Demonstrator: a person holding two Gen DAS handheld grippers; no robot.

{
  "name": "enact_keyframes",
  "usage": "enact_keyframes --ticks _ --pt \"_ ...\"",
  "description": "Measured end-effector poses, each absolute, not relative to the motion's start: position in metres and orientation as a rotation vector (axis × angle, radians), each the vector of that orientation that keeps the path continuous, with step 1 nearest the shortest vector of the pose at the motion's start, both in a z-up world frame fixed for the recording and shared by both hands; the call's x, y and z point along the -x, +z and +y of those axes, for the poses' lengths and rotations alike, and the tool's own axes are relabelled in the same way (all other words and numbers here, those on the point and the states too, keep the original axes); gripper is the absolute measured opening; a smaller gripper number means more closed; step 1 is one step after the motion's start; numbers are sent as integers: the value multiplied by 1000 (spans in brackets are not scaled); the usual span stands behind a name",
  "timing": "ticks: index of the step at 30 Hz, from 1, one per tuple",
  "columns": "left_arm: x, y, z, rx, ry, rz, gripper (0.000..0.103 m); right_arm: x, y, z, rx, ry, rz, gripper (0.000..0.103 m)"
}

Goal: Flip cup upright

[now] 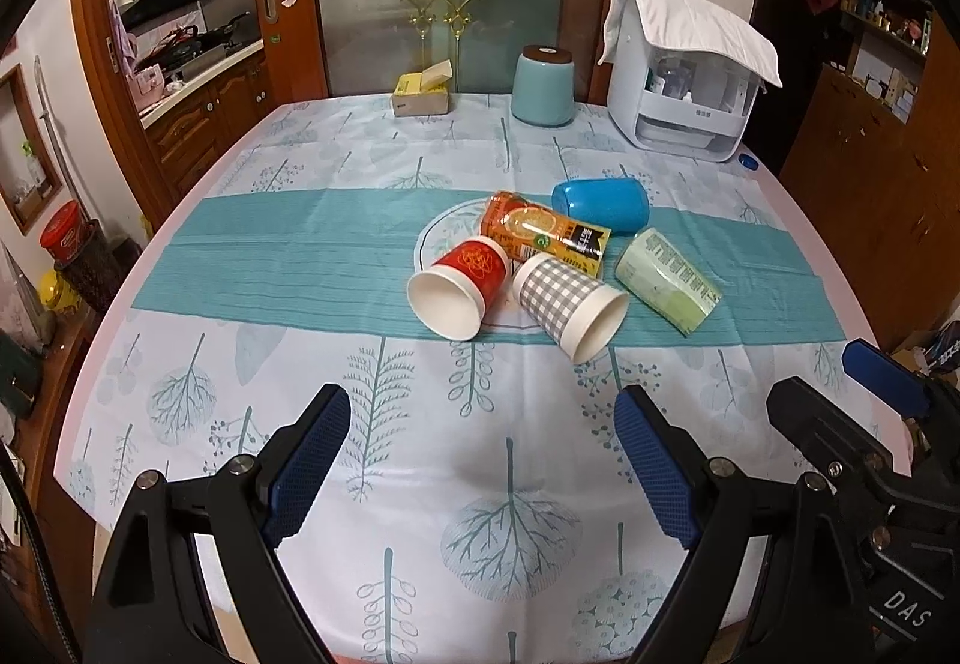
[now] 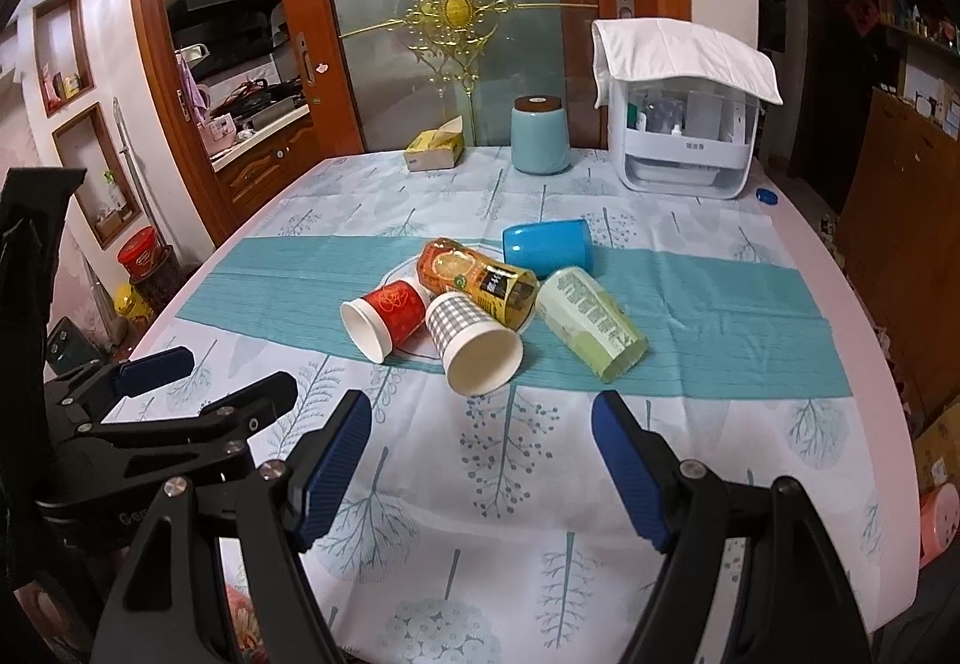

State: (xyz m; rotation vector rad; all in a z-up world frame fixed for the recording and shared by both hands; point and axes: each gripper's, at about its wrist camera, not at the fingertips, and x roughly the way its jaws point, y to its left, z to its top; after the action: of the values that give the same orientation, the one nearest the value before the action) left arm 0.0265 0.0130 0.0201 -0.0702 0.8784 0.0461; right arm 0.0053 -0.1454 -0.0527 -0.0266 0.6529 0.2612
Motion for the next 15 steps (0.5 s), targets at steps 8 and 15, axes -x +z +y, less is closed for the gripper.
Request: enact_keyframes --ticks 8,15 --pt "-43 30 20 68 57 848 89 -17 -41 -142 35 281 641 77" --pt "-69 26 25 56 76 829 89 -40 -45 -144 31 263 657 77"
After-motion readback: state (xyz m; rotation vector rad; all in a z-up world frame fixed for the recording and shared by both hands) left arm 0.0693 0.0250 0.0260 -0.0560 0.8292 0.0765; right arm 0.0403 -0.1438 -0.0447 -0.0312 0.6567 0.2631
